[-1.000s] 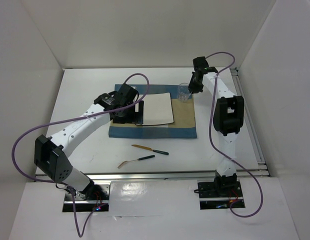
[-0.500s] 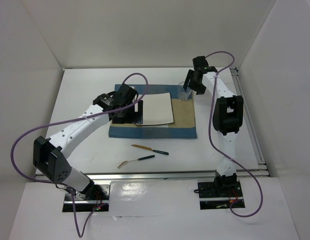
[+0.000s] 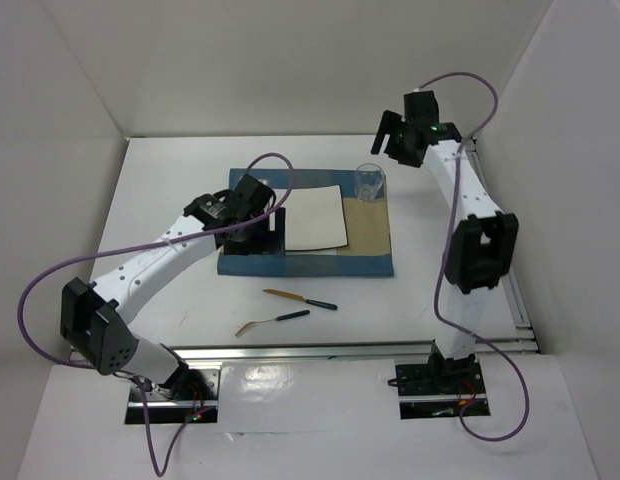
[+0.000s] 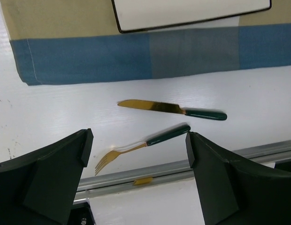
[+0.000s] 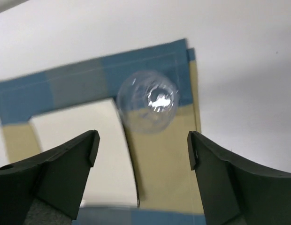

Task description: Set the dinner table for one person

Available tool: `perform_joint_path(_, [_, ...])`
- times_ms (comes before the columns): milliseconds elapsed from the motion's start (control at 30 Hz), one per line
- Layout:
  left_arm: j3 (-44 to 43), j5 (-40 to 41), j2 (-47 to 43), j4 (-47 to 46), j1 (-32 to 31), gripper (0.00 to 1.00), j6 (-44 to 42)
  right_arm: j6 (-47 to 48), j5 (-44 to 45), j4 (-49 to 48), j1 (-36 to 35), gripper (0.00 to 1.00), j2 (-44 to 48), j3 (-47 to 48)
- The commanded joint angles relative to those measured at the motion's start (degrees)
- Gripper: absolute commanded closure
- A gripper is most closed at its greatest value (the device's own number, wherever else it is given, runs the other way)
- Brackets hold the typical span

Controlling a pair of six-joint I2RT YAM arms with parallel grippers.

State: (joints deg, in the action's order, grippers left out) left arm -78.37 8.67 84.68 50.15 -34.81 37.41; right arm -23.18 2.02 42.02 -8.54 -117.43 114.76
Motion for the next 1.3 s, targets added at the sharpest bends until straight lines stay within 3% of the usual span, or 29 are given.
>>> perform_joint_path(0, [3.3,-0.1,-5.5,1.7,-0.4,0.00,3.7,4.3,-7.9,-7.5,-1.7,0.16,15.5,-9.6])
perform_joint_path(267, [17.3,-6.3,-14.3,2.8,-1.0,0.02,11.2,8.7,-8.9,-7.0,-16.8,0.42,33.2,-39.3])
perform_joint_path(433, [16.8,-2.9,-16.0,5.2,-0.3,0.04,15.2,13.2,-14.1,-8.5,-28.9,0.43,36.6,-48.4])
perform_joint_path(700, [11.8,-7.2,-12.4,7.0,13.4,0.04,15.8,17.5,-2.3,-9.1,-43.7,0.46,30.0,-52.6])
perform_joint_path(900, [11.8,-9.0,-13.5,5.0,17.0,0.04,12.8,20.1,-2.5,-11.9,-45.4,0.46,24.0,-53.7])
perform_joint_path(1267, [13.0,-10.1,-14.6,4.4,17.5,0.04,11.7,20.1,-1.8,-16.6,-45.4,0.43,18.8,-58.0])
